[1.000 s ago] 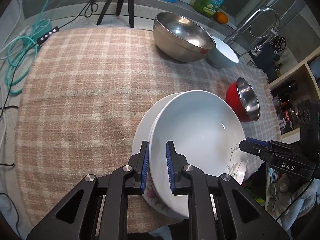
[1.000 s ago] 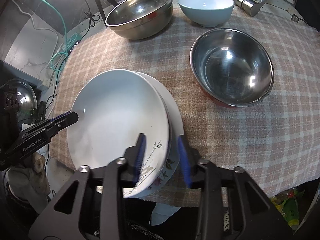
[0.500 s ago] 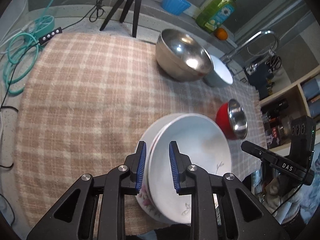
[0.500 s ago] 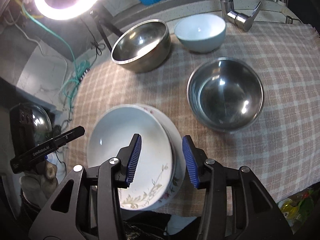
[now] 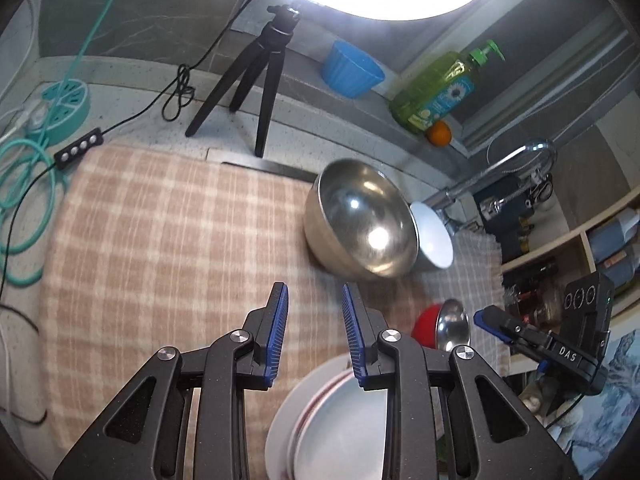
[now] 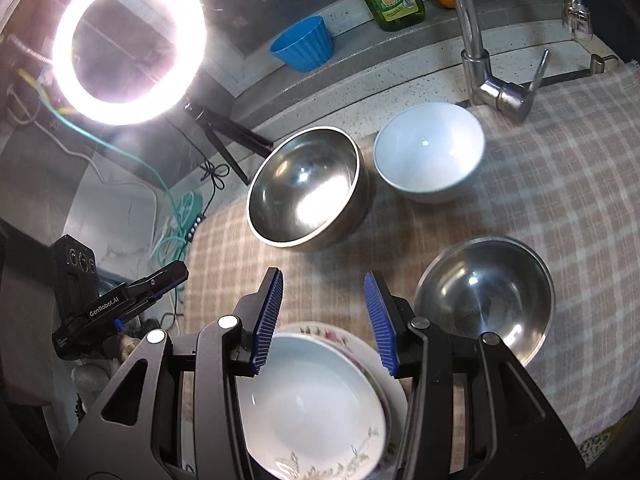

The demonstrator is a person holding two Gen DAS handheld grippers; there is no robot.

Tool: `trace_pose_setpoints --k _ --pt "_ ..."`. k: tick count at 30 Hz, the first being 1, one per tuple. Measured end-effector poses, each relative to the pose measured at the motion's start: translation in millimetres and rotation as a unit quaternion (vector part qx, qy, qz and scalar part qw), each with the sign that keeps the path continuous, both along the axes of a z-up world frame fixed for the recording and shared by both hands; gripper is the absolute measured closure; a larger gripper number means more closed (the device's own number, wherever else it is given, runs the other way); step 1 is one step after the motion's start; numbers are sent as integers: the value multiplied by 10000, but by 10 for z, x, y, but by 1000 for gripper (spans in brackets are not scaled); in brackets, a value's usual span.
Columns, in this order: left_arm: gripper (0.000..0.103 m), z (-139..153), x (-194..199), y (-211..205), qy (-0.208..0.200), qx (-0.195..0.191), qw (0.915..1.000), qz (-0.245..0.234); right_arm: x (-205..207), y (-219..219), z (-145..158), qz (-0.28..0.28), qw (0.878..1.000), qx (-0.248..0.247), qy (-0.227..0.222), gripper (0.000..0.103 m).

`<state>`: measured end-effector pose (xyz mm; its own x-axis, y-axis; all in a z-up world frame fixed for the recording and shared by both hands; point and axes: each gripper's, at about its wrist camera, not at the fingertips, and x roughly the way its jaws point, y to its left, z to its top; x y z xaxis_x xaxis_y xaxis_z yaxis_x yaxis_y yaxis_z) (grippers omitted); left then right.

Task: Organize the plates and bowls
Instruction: 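Move the right gripper to the rim of the large steel bowl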

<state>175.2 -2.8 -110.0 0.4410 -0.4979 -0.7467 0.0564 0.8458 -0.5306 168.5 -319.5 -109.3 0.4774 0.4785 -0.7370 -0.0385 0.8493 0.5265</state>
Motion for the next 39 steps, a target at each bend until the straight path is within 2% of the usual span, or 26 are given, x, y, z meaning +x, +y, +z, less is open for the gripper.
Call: trace_pose_setpoints --k 8,23,30,32,36,39 --pt "77 -153 549 -135 258 -113 9995 -106 392 92 -188 -86 9996 126 249 59" --pt "77 -368 962 -325 502 125 9983 -260 749 175 -443 -132 9984 -39 542 59" --pt "77 -473 1031 -429 641 206 9970 -373 867 265 -540 -129 9976 -187 647 65" --pt "77 -489 1034 -435 645 238 9969 -375 894 285 -565 -120 9974 -222 676 73" --pt "79 -516 1054 -454 684 212 9966 -401 930 299 -628 -124 9965 -252 782 79" --pt "80 -545 1051 -463 710 215 9964 -400 943 313 -626 -119 9966 -293 759 80"
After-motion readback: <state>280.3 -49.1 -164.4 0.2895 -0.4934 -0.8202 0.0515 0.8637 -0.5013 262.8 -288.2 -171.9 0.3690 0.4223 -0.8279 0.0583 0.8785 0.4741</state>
